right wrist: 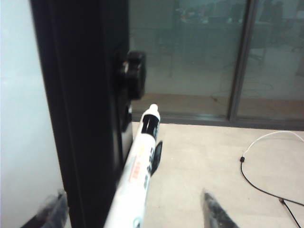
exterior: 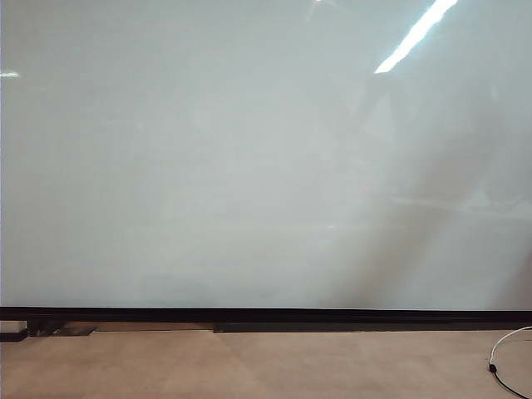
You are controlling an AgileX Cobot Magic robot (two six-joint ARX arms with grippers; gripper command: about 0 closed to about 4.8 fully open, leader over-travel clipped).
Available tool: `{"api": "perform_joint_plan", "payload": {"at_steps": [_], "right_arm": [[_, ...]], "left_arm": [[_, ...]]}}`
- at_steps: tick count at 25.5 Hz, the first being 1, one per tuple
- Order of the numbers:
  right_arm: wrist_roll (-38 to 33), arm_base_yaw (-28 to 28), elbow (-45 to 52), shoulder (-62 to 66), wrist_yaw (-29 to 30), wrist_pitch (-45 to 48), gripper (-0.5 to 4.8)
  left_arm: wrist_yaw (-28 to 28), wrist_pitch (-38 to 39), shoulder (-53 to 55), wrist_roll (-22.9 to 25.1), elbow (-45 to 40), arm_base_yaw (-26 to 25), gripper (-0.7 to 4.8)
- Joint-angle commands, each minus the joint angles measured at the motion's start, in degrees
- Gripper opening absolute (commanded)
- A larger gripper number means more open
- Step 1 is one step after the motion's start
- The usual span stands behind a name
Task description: Pick up the pen on the shelf to the right of the whiteboard and draw a straight line.
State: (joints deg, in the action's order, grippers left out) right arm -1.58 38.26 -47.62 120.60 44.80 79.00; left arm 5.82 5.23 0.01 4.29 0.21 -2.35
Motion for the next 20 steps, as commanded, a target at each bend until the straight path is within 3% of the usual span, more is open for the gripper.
{"api": "perform_joint_plan", "payload": {"at_steps": [1,15,18,20], "right_arm": [[-1.51,0.09,-1.01,-0.22,0.17,0.98,3.12],[-5.2,-0.09,-1.84,-0.22,0.76,0.55,3.03],[-6.16,-0.11,-1.79,-0.22,1.84,0.48,2.61],[-6.16,-0.11,-1.79,-0.22,1.84,0.5,2.61]], "left_arm": [[1.33,-0.07,0.0,0.2,0.2,0.04,-0.05],[2.43,0.33,0.0,0.22,0.22,0.04,-0.05],[2.43,0.33,0.0,0.22,0.2,0.04,-0.05],[2.4,0.33,0.0,0.24,0.22,0.04,-0.05]]}}
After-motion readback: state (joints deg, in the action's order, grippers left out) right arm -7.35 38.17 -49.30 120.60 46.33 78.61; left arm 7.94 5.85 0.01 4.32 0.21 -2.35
